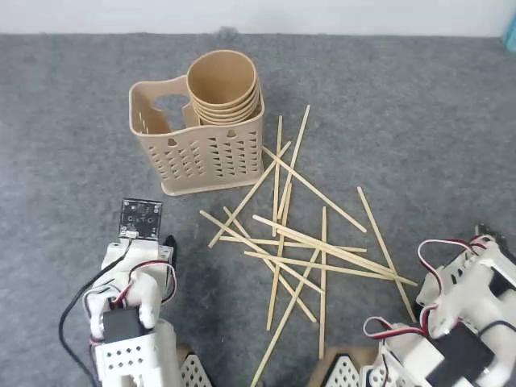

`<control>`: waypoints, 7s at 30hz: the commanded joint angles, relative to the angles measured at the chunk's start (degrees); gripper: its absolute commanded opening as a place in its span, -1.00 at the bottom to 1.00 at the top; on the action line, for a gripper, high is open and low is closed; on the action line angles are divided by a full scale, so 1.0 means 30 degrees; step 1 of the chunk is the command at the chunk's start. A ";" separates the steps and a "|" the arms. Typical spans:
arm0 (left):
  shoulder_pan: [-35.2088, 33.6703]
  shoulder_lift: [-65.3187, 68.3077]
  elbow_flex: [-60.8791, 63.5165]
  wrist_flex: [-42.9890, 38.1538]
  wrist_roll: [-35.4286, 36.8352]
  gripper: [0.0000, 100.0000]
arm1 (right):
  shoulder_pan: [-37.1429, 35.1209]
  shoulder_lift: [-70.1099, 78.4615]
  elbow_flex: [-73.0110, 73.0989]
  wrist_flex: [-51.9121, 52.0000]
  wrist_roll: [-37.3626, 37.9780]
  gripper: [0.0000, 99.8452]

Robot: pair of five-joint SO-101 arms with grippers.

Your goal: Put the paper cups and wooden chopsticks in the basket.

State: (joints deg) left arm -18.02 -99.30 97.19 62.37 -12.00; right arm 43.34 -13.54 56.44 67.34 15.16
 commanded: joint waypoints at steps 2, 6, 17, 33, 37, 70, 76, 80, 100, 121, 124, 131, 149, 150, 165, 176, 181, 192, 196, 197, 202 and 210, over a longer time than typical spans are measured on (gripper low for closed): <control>-0.0205 -0.0381 -0.0103 0.0088 0.0381 -0.65 | 0.0689 -0.0220 0.0440 0.0103 0.0352 -0.98; -0.0322 -0.0293 -0.0103 0.0088 0.0352 -0.65 | 0.1158 -0.0220 0.0527 0.0073 0.0352 -0.98; -0.1846 -0.0293 -0.0103 0.0117 0.0410 -0.65 | 0.1685 -0.0337 0.0527 0.0103 0.0352 -0.98; -0.1846 -0.0293 -0.0103 0.0264 0.0410 -0.65 | 0.1685 -0.0396 0.0527 0.0132 0.0352 -0.98; -0.1993 -0.0293 -0.0103 0.0322 0.0410 -0.65 | 0.1714 -0.0337 0.0527 0.0132 0.0352 -0.98; 0.2227 -0.0293 -0.0952 0.0498 0.1260 -0.64 | 0.1890 -0.0220 0.0527 0.0044 0.0381 -0.98; 0.3399 -0.0264 -0.2388 0.0645 0.2960 -0.44 | 0.1919 -0.0220 0.0527 0.0044 0.0527 -0.98; 0.3956 -0.0264 -0.3590 0.1495 0.3165 -0.43 | 0.1919 -0.0220 0.0557 0.0132 0.1846 -0.98; 0.7473 1.9458 -1.1678 -0.1934 0.8996 -0.43 | 0.1919 -0.0220 0.0557 0.0132 0.2110 -0.98; 0.8293 2.6139 -1.2352 -0.6828 1.1282 -0.81 | 0.1919 -0.0220 0.0557 0.0132 0.2110 -0.98; 0.8557 2.6139 -1.2352 -0.6711 1.1370 -0.75 | 0.1919 -0.0220 0.0557 0.0132 0.2110 -0.98; 0.8527 2.6051 -1.2234 -0.6681 1.1341 -0.55 | 0.1919 -0.0220 0.0557 0.0132 0.2139 -0.98; 0.8674 2.5993 -1.1853 -0.6535 1.1253 -0.98 | 0.1919 -0.0220 0.0557 0.0103 0.2139 -0.98; 0.8674 2.5993 -1.1971 -0.6212 1.1253 -0.98 | 0.1919 -0.0220 0.0557 0.0103 0.2139 -0.98; 0.8674 0.8322 -1.2117 0.1201 0.5333 -0.98 | 0.1919 -0.0220 0.0557 0.0015 0.2139 -0.98; 0.8527 -0.1143 -1.2205 0.0147 0.3282 -0.97 | 0.1919 -0.0220 0.0557 0.0015 0.2139 -0.98; 0.8498 0.0762 -1.3377 -0.5744 0.3282 -0.97 | 0.1949 -0.0220 0.0557 0.0015 0.2139 -0.98; 0.6154 0.7531 -1.5136 -1.8872 0.3282 -0.98 | 0.2418 -0.0249 0.0557 0.0044 0.2139 -0.98; 0.4278 1.2190 -1.7304 -2.1421 0.3429 -0.98 | 0.2418 -0.0249 0.0557 0.0044 0.2139 -0.98; 0.3897 1.3275 -1.7744 -2.1919 0.3751 -0.98 | 0.2418 -0.0249 0.0557 0.0044 0.2139 -0.98; 0.3370 1.7436 -1.9267 -2.2593 0.4747 -0.98 | 0.2388 -0.0278 0.0557 0.0044 0.2139 -0.98; 0.3810 1.8784 -1.7333 -2.2359 0.4777 -0.98 | 0.2359 -0.0308 0.0557 0.0015 0.2139 -0.98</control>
State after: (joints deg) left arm -7.30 -43.30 43.21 -4.00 1.45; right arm 49.05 -13.54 57.14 67.43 20.35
